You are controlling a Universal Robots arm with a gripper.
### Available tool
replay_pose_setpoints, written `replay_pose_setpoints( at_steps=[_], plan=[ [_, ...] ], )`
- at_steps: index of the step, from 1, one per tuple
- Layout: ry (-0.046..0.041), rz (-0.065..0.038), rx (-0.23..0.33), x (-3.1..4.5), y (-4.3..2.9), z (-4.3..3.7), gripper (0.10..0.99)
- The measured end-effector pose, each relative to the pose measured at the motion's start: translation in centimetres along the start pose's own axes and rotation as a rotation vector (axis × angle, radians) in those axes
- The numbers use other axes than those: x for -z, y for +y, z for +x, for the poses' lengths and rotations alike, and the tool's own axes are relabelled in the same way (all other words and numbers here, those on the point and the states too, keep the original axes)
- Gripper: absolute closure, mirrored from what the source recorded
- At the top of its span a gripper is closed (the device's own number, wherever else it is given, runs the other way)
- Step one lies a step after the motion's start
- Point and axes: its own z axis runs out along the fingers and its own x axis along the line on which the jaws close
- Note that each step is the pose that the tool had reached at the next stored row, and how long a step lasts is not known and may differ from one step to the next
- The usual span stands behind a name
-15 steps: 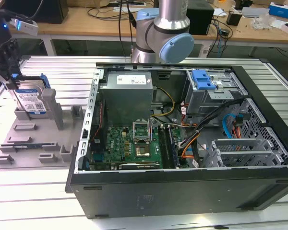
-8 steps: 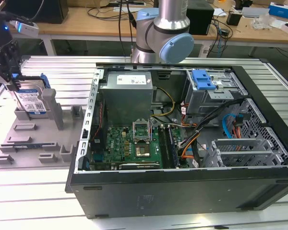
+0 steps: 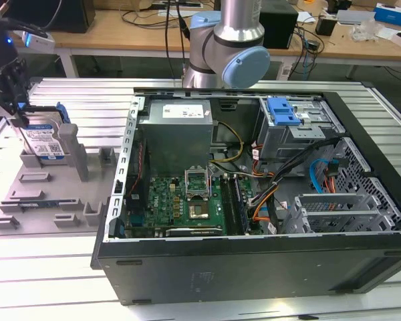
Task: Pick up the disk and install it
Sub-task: 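Pick up the disk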
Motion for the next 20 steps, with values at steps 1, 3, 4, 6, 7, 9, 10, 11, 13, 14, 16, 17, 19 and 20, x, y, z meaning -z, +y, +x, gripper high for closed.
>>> replay_pose_setpoints(
  at_steps=[1,3,4,6,7,9,10,11,13,14,16,17,19,20],
  plan=[
    [-0.0001,0.000,0.000,-0.04,0.00,0.00,0.722],
    [-0.0001,0.000,0.000,-0.08,0.01,0.00,0.722],
    [-0.0001,0.000,0.000,-0.09,0.01,0.00,0.722],
    [-0.0001,0.000,0.000,-0.11,0.01,0.00,0.722],
    [-0.0001,0.000,0.000,-0.12,0.01,0.00,0.722],
    [-0.0001,0.000,0.000,-0.13,0.01,0.00,0.722],
    [-0.0001,0.000,0.000,-0.13,0.01,0.00,0.722],
    [-0.0001,0.000,0.000,-0.14,0.02,0.00,0.722],
    [-0.0001,0.000,0.000,-0.14,0.02,0.00,0.722],
    [-0.0001,0.000,0.000,-0.14,0.02,0.00,0.722],
    [-0.0001,0.000,0.000,-0.14,0.01,0.00,0.722],
    [-0.0001,0.000,0.000,-0.15,0.02,0.00,0.722],
    [-0.0001,0.000,0.000,-0.14,0.02,0.00,0.722],
    [-0.0003,0.001,0.000,-0.13,0.01,0.00,0.722]
  ],
)
